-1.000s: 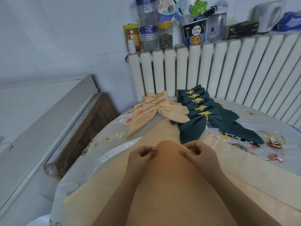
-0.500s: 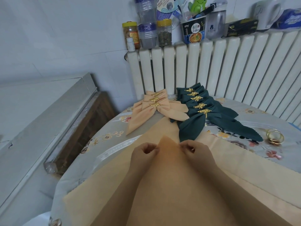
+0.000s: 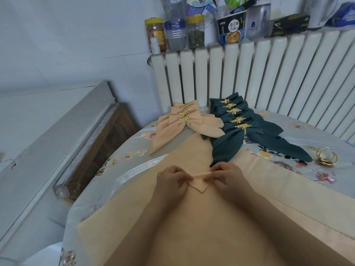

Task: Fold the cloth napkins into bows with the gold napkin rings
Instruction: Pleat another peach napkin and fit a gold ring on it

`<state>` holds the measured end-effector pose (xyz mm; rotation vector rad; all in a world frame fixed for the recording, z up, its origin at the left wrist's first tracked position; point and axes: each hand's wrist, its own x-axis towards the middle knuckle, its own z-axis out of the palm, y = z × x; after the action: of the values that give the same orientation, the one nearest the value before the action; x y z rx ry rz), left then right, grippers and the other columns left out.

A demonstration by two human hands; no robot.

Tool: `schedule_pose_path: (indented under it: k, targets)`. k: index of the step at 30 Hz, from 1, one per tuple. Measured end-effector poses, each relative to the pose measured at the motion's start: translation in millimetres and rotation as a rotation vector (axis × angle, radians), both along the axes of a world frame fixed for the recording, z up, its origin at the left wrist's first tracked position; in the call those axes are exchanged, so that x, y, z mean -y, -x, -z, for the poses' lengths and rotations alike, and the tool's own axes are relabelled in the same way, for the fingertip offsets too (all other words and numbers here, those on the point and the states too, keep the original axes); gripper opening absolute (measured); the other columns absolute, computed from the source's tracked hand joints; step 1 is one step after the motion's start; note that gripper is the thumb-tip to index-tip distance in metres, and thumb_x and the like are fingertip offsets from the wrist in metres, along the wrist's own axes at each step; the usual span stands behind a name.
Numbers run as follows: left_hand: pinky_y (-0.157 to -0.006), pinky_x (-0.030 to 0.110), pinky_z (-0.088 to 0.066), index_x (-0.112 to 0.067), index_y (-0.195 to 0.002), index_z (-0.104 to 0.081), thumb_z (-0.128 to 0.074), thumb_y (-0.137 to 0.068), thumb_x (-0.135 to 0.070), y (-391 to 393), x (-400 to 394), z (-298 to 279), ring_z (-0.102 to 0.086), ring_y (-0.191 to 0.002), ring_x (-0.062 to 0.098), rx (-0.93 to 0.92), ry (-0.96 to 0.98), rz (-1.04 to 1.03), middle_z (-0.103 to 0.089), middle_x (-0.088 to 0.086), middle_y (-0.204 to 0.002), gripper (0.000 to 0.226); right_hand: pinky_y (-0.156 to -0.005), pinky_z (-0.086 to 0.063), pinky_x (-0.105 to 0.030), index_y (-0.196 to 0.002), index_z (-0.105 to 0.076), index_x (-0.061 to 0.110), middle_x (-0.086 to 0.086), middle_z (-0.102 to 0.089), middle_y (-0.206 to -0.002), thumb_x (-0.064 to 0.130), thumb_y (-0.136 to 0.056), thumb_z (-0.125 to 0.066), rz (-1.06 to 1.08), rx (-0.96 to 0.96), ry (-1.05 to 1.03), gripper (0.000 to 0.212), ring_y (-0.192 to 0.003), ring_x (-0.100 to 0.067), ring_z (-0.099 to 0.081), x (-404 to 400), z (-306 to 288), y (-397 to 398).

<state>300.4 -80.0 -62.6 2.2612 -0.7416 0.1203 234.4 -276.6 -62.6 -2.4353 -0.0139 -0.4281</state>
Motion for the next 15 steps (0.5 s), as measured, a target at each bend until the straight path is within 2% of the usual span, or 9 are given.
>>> schedule_pose_path:
  k: [3, 6, 9, 12, 14, 15]
  targets:
    - [-0.089, 0.042, -0.041, -0.031, -0.079, -0.073, -0.041, -0.071, -0.043, 2, 5, -5, -0.056, -0.09, 0.007, 0.021, -0.076, -0.046, -0.061, -0.012, -0.088, 0.035, -0.083, -0.027, -0.027, -0.088, -0.075, 0.037, 0.013, -0.06, -0.099, 0.052, -0.078, -0.037, 0.025, -0.106, 0.055, 0.042, -0.094, -0.013, -0.048, -2, -3, -1]
    - [-0.089, 0.027, -0.028, -0.029, -0.086, -0.068, -0.052, -0.066, -0.07, 1, 12, -9, -0.049, -0.103, 0.007, 0.037, -0.279, -0.031, -0.059, -0.013, -0.102, 0.048, -0.085, -0.021, -0.024, -0.093, -0.071, 0.038, 0.019, -0.054, -0.106, 0.067, -0.075, -0.047, 0.049, -0.134, 0.206, 0.042, -0.103, -0.009, -0.042, -6, -7, -2]
    - [-0.088, 0.028, -0.024, -0.029, -0.093, -0.061, -0.072, -0.067, -0.058, -5, 20, -16, -0.046, -0.108, 0.009, -0.062, -0.371, -0.027, -0.054, -0.011, -0.109, 0.04, -0.093, -0.022, -0.026, -0.103, -0.062, 0.034, 0.016, -0.052, -0.114, 0.056, -0.083, -0.056, 0.035, -0.197, 0.357, 0.03, -0.11, -0.011, -0.037, -14, -13, -9]
    - [-0.086, 0.029, -0.026, -0.029, -0.1, -0.055, -0.077, -0.065, -0.05, -9, 27, -25, -0.049, -0.096, 0.009, -0.185, -0.369, -0.027, -0.056, -0.011, -0.098, 0.046, -0.095, -0.023, -0.029, -0.118, -0.052, 0.031, 0.009, -0.052, -0.121, 0.04, -0.087, -0.054, 0.05, -0.251, 0.394, 0.032, -0.113, -0.015, -0.037, -18, -18, -15]
    - [-0.082, 0.029, -0.026, -0.029, -0.098, -0.058, -0.077, -0.065, -0.048, -10, 30, -28, -0.048, -0.087, 0.006, -0.223, -0.349, -0.023, -0.055, -0.011, -0.088, 0.043, -0.09, -0.024, -0.029, -0.113, -0.056, 0.03, 0.007, -0.054, -0.113, 0.04, -0.088, -0.054, 0.059, -0.253, 0.403, 0.027, -0.108, -0.016, -0.039, -21, -18, -18]
    - [-0.079, 0.029, -0.024, -0.03, -0.093, -0.061, -0.076, -0.067, -0.048, -9, 30, -28, -0.047, -0.084, 0.005, -0.185, -0.354, -0.01, -0.053, -0.012, -0.084, 0.035, -0.085, -0.025, -0.03, -0.104, -0.061, 0.029, 0.007, -0.057, -0.104, 0.042, -0.086, -0.058, 0.059, -0.211, 0.419, 0.022, -0.102, -0.017, -0.043, -23, -19, -17]
